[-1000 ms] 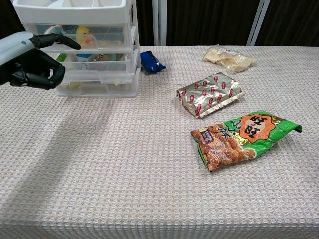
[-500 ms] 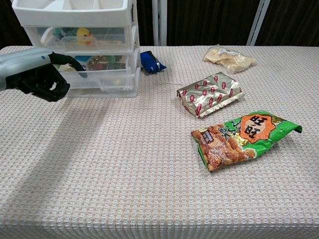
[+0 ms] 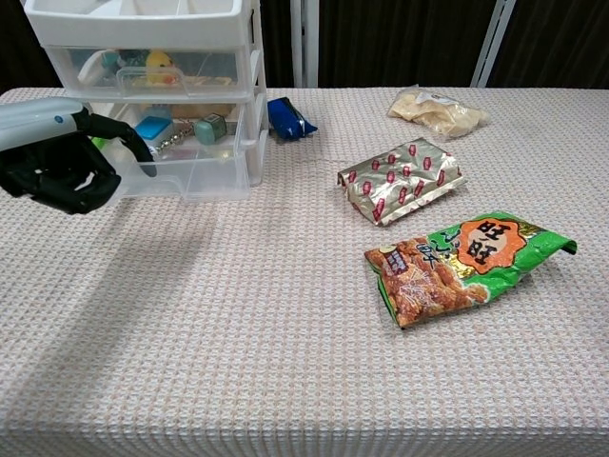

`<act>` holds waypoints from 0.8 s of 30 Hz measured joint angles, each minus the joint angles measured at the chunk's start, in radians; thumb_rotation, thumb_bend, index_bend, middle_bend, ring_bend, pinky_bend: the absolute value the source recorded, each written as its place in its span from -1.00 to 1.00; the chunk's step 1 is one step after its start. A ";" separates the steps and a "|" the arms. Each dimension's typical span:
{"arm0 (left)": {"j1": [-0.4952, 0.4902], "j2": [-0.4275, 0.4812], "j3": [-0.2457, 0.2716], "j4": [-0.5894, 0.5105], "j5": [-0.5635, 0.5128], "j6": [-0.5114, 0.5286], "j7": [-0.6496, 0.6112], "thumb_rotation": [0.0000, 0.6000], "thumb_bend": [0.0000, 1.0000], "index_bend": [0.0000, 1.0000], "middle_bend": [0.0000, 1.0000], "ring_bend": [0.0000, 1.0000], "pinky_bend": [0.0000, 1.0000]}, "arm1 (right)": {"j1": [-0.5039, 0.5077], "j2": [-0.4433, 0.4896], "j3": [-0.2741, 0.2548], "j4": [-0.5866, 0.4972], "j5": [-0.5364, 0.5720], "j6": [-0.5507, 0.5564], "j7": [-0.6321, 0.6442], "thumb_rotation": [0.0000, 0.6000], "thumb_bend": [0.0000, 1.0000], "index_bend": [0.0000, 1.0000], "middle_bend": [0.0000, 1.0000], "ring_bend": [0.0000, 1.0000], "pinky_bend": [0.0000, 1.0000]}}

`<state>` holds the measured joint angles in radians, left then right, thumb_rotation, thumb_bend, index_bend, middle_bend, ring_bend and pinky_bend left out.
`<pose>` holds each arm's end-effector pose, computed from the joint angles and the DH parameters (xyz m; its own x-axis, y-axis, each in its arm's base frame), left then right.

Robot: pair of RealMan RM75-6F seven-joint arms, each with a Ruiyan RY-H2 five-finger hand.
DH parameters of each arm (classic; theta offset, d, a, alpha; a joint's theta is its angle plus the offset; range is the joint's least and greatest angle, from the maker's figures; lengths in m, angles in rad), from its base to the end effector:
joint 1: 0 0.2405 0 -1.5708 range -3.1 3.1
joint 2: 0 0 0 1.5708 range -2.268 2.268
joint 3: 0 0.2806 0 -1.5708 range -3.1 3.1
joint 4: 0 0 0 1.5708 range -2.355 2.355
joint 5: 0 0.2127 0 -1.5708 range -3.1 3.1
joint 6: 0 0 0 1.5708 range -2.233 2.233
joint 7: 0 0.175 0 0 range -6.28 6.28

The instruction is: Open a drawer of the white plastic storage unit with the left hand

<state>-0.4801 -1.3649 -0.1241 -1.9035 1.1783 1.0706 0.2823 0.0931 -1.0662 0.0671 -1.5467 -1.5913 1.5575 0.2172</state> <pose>-0.1763 0.2923 0.0156 0.1845 0.3844 0.9045 0.9660 -0.2407 -0.0948 -0.3260 -0.2202 0.1994 0.3004 0.0767 0.9507 -0.9441 -0.1183 0.3078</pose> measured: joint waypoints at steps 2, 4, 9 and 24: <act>0.002 0.012 0.009 -0.013 0.011 0.000 -0.012 1.00 0.14 -0.26 0.60 0.80 1.00 | -0.001 -0.001 0.000 0.001 0.000 0.001 0.002 1.00 -0.62 -1.00 -0.83 -1.00 -1.00; 0.003 0.022 0.016 -0.024 0.014 -0.004 -0.025 1.00 0.14 -0.26 0.60 0.80 1.00 | -0.002 -0.001 -0.001 0.002 0.000 0.002 0.003 1.00 -0.62 -1.00 -0.83 -1.00 -1.00; 0.001 0.038 0.027 -0.037 0.035 -0.011 -0.045 1.00 0.14 -0.34 0.59 0.80 1.00 | -0.005 0.000 -0.001 0.005 0.000 0.007 0.007 1.00 -0.62 -1.00 -0.83 -1.00 -1.00; -0.023 0.140 0.058 -0.105 0.129 -0.006 0.036 1.00 -0.20 -0.63 0.50 0.76 1.00 | -0.015 0.006 -0.003 0.006 -0.002 0.018 0.007 1.00 -0.62 -1.00 -0.84 -1.00 -1.00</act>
<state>-0.5028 -1.2245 -0.0657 -2.0081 1.3069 1.0646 0.3180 0.0786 -1.0607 0.0641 -1.5410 -1.5929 1.5755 0.2243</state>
